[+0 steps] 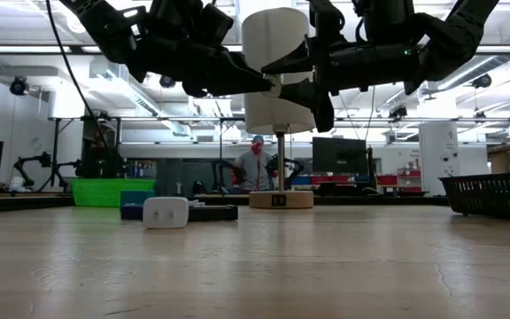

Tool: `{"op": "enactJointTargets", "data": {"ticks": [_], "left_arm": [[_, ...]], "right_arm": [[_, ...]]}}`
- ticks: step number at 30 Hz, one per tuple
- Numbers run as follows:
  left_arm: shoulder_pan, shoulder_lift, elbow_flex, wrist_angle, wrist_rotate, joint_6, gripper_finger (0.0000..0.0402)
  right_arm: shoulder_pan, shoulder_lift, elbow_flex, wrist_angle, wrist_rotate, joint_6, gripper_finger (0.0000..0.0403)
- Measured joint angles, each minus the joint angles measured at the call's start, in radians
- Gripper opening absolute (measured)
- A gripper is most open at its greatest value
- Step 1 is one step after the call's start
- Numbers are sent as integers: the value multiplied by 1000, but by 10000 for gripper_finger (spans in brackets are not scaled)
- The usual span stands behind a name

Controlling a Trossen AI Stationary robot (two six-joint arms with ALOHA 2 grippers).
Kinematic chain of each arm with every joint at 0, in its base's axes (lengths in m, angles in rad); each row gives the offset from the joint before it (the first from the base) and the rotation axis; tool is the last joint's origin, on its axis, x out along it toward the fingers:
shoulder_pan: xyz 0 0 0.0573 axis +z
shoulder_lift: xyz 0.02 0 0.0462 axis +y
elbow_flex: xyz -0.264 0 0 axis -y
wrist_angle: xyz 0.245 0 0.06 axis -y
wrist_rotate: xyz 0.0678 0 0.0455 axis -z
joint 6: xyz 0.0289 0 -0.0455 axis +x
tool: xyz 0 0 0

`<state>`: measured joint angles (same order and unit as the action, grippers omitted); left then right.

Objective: Pick & Place Office items
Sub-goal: Put the green charger adapter into the black bin

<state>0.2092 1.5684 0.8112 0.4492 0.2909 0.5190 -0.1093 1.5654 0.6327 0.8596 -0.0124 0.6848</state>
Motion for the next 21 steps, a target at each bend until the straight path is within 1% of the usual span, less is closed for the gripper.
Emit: {"op": "enactJointTargets", "data": {"ticks": [17,21], "left_arm": [[0,0,-3,21,0,-1,248],[0,0,2,22,-1,-24,248]], "right_arm": [[0,-2,1,7,1,-4,146],[0,-3,1,8,2,-3,146]]}}
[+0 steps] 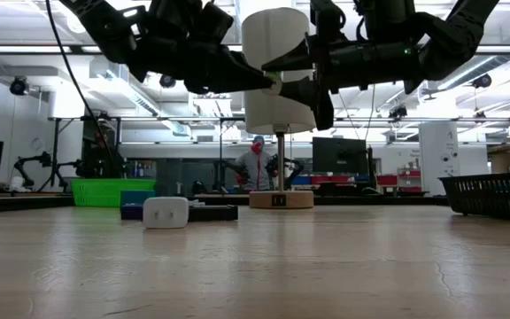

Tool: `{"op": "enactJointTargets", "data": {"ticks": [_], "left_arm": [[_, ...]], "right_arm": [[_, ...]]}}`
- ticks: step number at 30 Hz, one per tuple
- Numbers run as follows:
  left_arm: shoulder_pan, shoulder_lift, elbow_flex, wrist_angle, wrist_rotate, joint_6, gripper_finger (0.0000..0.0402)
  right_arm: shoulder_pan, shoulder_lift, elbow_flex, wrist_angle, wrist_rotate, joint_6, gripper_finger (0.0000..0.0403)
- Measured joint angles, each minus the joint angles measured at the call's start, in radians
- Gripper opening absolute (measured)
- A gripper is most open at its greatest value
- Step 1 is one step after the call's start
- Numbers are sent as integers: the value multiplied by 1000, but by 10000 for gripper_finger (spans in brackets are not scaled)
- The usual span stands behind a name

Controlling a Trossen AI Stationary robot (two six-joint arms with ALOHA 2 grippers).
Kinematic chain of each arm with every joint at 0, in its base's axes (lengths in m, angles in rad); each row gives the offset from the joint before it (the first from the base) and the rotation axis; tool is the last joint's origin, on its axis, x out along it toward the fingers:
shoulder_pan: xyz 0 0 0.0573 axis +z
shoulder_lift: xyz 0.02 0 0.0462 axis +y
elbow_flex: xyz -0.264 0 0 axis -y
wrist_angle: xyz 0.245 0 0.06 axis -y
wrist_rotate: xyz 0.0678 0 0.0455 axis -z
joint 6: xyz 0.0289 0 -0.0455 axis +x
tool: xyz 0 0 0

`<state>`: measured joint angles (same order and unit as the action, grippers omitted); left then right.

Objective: Pick & Place Office items
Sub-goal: Put the green charger adapter into the black bin

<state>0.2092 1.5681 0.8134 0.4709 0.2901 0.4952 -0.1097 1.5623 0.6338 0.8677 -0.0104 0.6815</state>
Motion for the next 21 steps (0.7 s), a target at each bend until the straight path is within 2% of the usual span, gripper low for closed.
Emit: {"op": "enactJointTargets", "data": {"ticks": [6,15,21], "left_arm": [[0,0,2,4,-2,-9,256],[2,1,24,7,-6,-225,331],[2,1,35,9,-18,-267,348]], "right_arm": [[-1,0,1,0,2,-1,146],[0,0,3,1,-2,-4,146],[0,0,3,-1,-2,-3,146]]}}
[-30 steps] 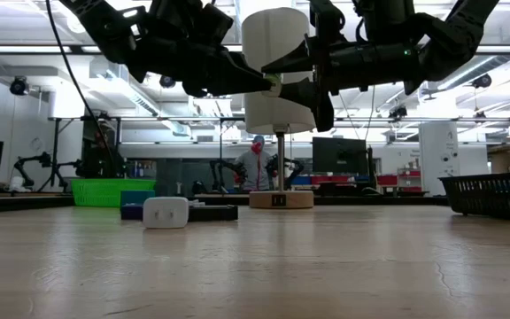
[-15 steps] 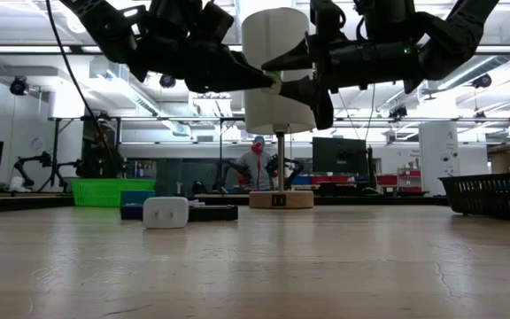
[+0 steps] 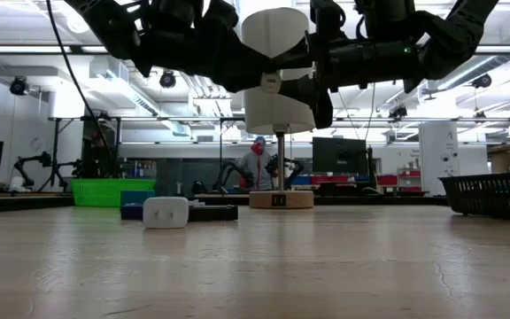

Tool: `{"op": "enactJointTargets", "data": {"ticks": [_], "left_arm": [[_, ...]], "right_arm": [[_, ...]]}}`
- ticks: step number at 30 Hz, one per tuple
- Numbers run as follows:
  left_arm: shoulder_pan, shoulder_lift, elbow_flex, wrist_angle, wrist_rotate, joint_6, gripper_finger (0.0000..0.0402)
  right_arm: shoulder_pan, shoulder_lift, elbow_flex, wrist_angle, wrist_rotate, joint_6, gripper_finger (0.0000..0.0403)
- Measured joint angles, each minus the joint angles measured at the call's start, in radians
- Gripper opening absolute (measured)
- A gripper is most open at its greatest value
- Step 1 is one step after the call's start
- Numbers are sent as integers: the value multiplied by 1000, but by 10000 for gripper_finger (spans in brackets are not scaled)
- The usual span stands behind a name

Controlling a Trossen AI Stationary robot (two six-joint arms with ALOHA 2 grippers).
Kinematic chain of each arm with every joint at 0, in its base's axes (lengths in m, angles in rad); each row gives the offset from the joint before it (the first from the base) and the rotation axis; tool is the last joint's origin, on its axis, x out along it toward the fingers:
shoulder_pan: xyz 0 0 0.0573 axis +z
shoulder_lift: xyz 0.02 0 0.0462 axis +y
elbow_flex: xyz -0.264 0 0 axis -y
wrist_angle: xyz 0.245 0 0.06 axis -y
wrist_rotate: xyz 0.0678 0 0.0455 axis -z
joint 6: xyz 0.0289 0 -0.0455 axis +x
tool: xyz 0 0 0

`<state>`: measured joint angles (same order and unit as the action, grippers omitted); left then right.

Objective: Pick & Place Office items
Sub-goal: Put the green charger adapter into the black bin

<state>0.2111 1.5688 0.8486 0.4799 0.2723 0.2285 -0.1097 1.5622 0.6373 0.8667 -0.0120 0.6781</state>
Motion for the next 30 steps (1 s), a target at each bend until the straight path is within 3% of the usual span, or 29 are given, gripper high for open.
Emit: {"op": "enactJointTargets", "data": {"ticks": [20,30], "left_arm": [[0,0,-1,-11,19,27,346],[0,-30,-2,-119,27,117,346]], "right_arm": [[0,0,0,-2,4,3,146],[0,0,-1,-2,5,2,146]]}}
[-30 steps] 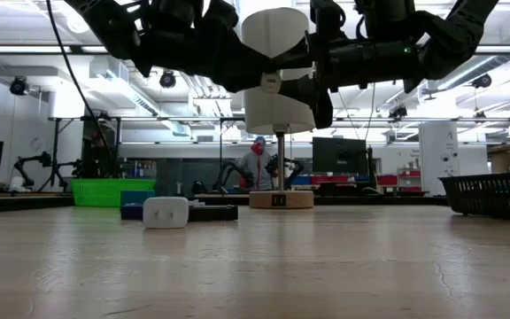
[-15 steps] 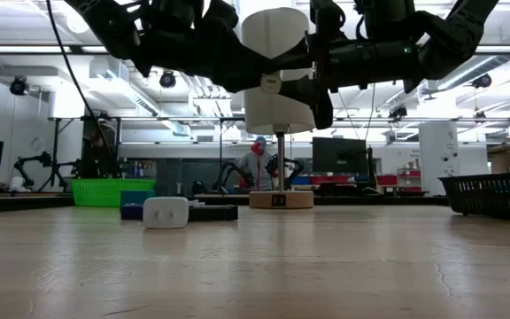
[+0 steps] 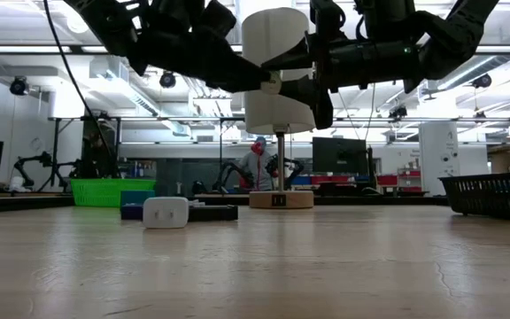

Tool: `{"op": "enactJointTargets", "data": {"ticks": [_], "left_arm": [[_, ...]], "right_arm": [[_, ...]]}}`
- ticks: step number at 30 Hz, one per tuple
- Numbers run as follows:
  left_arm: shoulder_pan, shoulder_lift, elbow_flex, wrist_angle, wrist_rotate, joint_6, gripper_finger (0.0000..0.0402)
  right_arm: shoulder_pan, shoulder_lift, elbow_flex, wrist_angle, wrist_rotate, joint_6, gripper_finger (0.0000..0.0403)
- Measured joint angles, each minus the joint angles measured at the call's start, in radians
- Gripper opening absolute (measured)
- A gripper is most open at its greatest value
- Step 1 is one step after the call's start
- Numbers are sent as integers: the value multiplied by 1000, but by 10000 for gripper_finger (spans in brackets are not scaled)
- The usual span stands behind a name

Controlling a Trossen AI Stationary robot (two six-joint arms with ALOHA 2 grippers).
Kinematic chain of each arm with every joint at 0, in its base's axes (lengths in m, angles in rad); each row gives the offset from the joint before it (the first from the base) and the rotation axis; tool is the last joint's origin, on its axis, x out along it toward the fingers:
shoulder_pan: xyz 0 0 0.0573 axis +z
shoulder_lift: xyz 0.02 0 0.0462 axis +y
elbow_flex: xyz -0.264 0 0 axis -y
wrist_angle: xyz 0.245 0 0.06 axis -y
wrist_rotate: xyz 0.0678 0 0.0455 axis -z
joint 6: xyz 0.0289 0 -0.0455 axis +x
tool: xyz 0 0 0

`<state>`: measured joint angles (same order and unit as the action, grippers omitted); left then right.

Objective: Pick & Place Office items
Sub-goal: Put the green charger adapter into the black bin

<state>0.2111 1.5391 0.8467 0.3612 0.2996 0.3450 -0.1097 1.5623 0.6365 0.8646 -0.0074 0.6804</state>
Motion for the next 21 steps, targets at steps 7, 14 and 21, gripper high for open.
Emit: {"op": "enactJointTargets", "data": {"ticks": [7,14,21], "left_arm": [[0,-128,0,-210,-52,0,346],[1,-274,-1,-415,-65,-8,346],[1,-370,-1,-448,-65,-12,346]], "right_arm": [[0,0,-2,0,1,0,146],[0,0,-2,0,3,0,146],[0,0,-3,-9,2,3,146]]}}
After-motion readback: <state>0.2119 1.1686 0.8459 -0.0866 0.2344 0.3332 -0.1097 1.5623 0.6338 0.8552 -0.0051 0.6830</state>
